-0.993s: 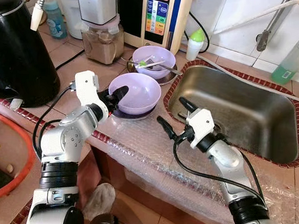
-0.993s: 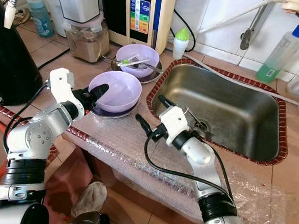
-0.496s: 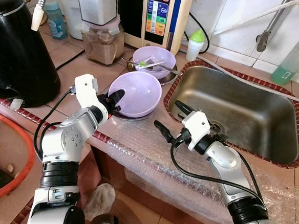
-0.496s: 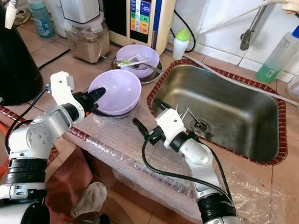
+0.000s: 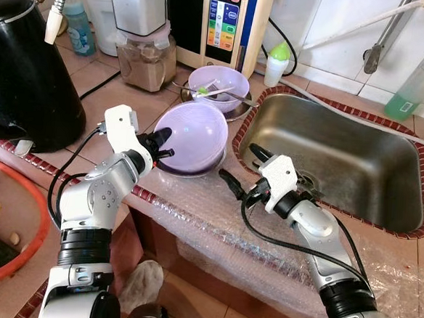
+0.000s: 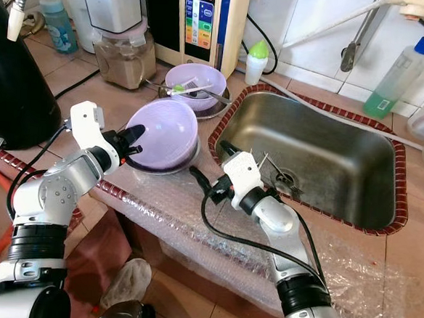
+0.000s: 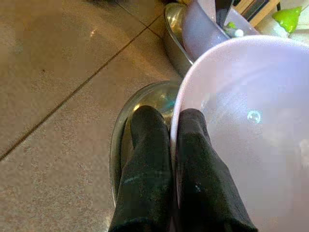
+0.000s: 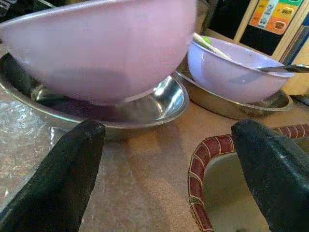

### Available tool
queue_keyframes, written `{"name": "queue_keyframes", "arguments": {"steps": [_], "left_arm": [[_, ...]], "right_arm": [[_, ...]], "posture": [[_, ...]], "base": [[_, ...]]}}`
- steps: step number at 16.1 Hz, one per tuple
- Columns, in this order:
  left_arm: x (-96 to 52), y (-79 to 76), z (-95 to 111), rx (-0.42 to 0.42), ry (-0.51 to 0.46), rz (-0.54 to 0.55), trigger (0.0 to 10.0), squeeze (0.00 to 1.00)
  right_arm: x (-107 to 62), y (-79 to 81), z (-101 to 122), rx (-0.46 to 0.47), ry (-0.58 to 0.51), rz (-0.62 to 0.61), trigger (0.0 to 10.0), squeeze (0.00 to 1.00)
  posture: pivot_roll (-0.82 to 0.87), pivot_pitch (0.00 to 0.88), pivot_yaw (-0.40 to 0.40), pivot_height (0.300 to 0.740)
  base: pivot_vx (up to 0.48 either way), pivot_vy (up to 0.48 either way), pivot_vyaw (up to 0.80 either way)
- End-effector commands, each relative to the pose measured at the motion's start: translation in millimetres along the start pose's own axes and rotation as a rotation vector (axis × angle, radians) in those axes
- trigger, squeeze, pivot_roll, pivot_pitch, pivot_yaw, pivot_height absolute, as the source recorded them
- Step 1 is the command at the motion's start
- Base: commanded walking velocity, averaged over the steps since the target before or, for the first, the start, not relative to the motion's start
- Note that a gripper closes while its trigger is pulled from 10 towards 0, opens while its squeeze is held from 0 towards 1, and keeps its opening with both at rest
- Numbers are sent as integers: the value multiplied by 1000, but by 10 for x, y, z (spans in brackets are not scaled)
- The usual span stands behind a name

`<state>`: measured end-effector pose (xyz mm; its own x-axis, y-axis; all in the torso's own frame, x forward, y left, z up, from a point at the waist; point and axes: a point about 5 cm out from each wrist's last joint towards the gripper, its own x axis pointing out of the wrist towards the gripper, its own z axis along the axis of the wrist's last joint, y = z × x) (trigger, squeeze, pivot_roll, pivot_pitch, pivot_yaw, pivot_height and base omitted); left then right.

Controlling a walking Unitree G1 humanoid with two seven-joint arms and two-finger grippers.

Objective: Kitchen organization

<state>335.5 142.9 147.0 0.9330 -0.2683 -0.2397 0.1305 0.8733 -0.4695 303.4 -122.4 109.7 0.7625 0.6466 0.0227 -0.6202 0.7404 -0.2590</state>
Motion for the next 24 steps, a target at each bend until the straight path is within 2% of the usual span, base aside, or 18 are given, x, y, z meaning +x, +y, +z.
{"name": "queue_keyframes", "arguments": {"steps": [1,2,3,4,6,7,8,9,11,12,13,15,16,19,20,21,22,24], "left_arm": [[11,-29,63,26,-24,3,0,0],[10,-26,70,38,-33,9,0,0],[9,-19,115,94,-80,35,0,0],[7,-23,126,97,-89,36,0,0],[-12,-44,239,161,-183,63,0,0],[-29,-83,309,222,-242,66,0,0],[-45,-141,363,292,-299,59,0,0],[-52,-177,389,332,-331,55,0,0],[-74,-212,464,453,-405,76,0,0],[-75,-251,482,463,-422,57,0,0],[-72,-309,475,516,-437,31,0,0],[-55,-358,404,552,-435,10,0,0],[-46,-373,371,595,-436,10,0,0],[-41,-432,362,598,-452,-23,0,0],[-55,-503,373,629,-482,-60,0,0],[-62,-528,376,636,-492,-72,0,0],[-76,-540,384,642,-510,-70,0,0],[-104,-563,412,653,-553,-74,0,0]], "right_arm": [[29,-17,44,7,-17,3,10000,0],[33,-7,49,6,-20,5,10000,0],[59,-25,62,-12,-24,-40,10000,0],[66,-39,65,-16,-24,-58,10000,0],[106,-145,108,95,-51,-148,10000,0],[135,-175,144,156,-68,-178,10000,0],[175,-176,198,233,-89,-177,10000,0],[196,-178,239,258,-107,-183,10000,0],[239,-151,343,329,-149,-141,10000,0],[260,-145,393,408,-179,-134,10000,0],[279,-121,437,508,-210,-117,10000,0],[289,-63,489,561,-233,-68,10000,0],[293,-13,558,656,-268,-7,10000,0],[305,23,574,660,-252,20,10000,0],[346,22,543,664,-225,-11,3961,0],[378,2,524,665,-209,-48,784,0],[424,-37,539,705,-198,-99,0,0],[479,-57,632,718,-195,-105,0,0]], "posture": [[61,13,25,740],[61,13,25,740],[61,11,22,740],[61,11,22,740],[61,9,18,740],[61,8,16,740],[61,8,16,740],[61,8,16,740],[61,7,12,740],[58,8,11,740],[57,9,11,740],[52,8,14,740],[48,8,17,740],[46,7,18,740],[47,7,19,740],[48,7,20,740],[52,7,19,740],[50,8,22,740]], "base": [[0,0,0],[0,0,0],[0,0,0],[0,0,0],[0,0,0],[0,0,0],[0,0,0],[0,0,0],[0,0,0],[0,0,0],[0,0,0],[0,0,0],[0,0,0],[0,0,0],[0,0,0],[0,0,0],[0,0,0],[0,0,0]]}}
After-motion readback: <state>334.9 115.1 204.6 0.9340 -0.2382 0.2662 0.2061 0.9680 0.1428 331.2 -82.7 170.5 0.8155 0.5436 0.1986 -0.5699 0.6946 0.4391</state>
